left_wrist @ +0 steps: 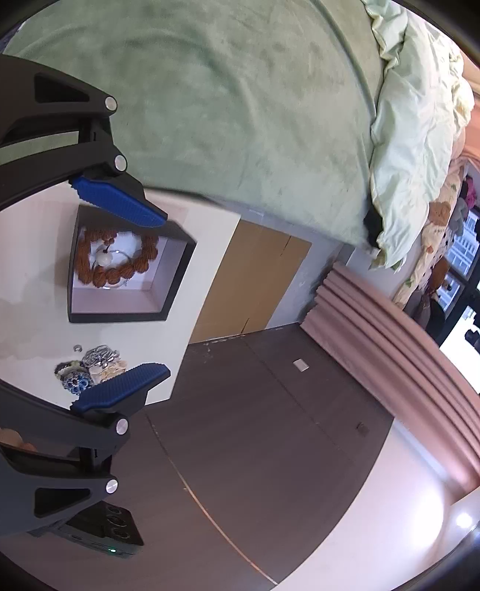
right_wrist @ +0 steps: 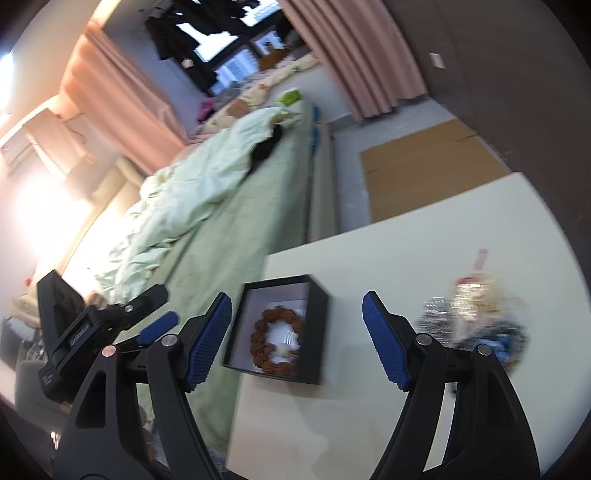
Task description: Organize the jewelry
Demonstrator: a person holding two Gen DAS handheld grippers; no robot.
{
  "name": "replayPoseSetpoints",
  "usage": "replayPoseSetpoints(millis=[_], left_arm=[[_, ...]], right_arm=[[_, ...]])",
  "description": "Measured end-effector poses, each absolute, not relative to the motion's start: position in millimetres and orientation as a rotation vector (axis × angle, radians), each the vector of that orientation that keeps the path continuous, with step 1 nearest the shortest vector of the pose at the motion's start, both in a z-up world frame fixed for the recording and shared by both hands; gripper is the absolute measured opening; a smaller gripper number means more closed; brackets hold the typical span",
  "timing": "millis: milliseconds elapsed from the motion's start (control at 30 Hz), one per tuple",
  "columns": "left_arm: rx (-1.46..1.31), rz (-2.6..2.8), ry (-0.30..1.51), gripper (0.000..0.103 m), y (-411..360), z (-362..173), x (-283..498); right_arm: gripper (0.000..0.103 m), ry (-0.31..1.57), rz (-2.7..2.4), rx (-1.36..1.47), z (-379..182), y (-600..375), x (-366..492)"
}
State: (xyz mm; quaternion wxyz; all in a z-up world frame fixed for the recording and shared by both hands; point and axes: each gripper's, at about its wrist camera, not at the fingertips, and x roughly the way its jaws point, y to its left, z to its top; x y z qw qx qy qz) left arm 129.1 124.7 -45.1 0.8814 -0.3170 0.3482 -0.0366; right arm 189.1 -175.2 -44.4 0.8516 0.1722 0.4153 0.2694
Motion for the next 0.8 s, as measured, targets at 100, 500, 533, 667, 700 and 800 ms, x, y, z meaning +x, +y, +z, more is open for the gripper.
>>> replayPoseSetpoints(millis=[100, 500, 533, 667, 700, 800], left_arm=[[-0.630, -0.091, 0.735, 0.074, 111, -47, 132], [-0.522, -0.151, 0.784, 0.073, 52, -57, 147], [-0.514, -0.155, 0.788, 0.072, 48, -57, 148], [-0.456, -0.171, 0.810, 0.062, 24, -64, 151], [-0.450, -0.171, 0.811, 0.062, 21, -65, 151], [-0.417, -0.186, 0.822, 0.058, 10, -69, 151]], right_arm=[[0.074, 0.888, 0.516, 0.360, -44, -197, 192], [0.074, 0.957, 0.404, 0.338, -56, -257, 194], [0.074, 0.968, 0.390, 0.334, -59, -261, 194], [0.074, 1.033, 0.356, 0.320, -76, -270, 201], [0.074, 1.049, 0.354, 0.309, -80, -272, 202], [0.073, 1.102, 0.333, 0.289, -98, -278, 205]])
